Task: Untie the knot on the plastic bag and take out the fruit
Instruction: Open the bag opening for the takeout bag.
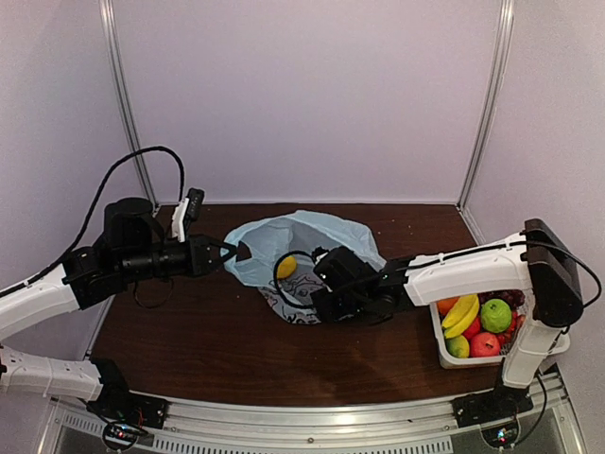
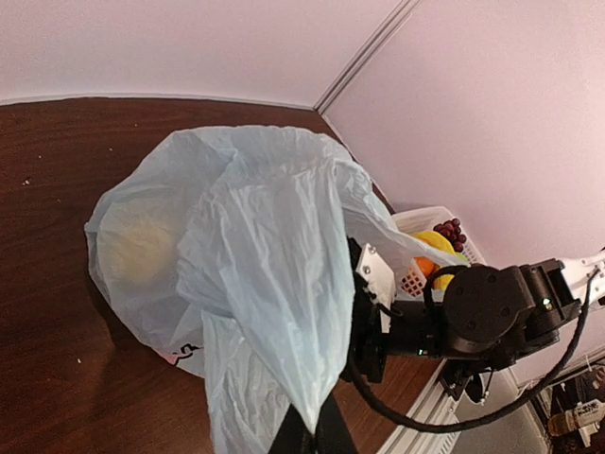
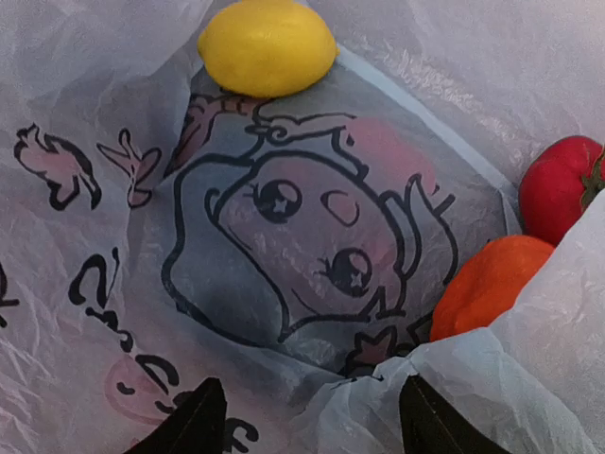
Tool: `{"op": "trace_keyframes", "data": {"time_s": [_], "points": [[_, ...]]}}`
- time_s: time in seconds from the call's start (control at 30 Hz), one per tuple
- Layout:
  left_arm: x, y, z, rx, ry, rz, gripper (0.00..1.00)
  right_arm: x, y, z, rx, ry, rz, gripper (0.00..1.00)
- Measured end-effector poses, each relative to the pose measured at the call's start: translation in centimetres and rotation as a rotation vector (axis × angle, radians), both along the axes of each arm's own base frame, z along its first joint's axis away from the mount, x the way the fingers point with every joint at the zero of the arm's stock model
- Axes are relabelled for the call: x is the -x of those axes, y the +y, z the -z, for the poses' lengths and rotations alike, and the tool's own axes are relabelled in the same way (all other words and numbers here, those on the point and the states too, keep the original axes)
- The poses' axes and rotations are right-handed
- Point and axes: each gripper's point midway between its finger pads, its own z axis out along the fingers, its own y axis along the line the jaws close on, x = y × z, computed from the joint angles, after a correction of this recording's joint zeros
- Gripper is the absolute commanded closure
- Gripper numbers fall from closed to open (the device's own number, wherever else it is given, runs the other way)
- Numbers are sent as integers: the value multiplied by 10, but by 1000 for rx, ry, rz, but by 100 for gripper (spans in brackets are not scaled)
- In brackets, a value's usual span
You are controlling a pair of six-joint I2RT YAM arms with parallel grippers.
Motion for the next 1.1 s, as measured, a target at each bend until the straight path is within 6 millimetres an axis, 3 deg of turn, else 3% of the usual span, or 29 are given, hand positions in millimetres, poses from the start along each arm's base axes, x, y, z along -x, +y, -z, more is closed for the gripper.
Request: {"op": "trace_keyframes", "data": {"time_s": [0.1, 0.23, 0.4, 0.53, 0.67, 0.83, 1.0, 1.1], "points": [[-1, 2, 2, 2, 16, -16, 100, 23, -7, 26, 58, 35, -45, 36], [2, 7, -1, 11, 13, -32, 100, 49, -9, 41, 70, 73, -95, 37], [8, 14, 2, 14, 6, -35, 100, 72, -10, 40, 42, 99, -127, 36], [13, 15, 10, 2, 7, -15, 100, 77, -8, 25, 3, 94, -129, 30], [19, 14, 11, -5, -8, 23, 100, 66, 3, -3, -46, 59, -118, 30], [30, 7, 2, 24, -31, 100, 100, 32, 27, -33, -98, 5, -99, 40], [44, -7, -3, 44, -20, 225, 100, 5, 34, -19, -84, 5, -71, 42], [52, -18, -16, 74, -20, 306, 100, -9, 34, -2, -86, 24, -51, 38]]}}
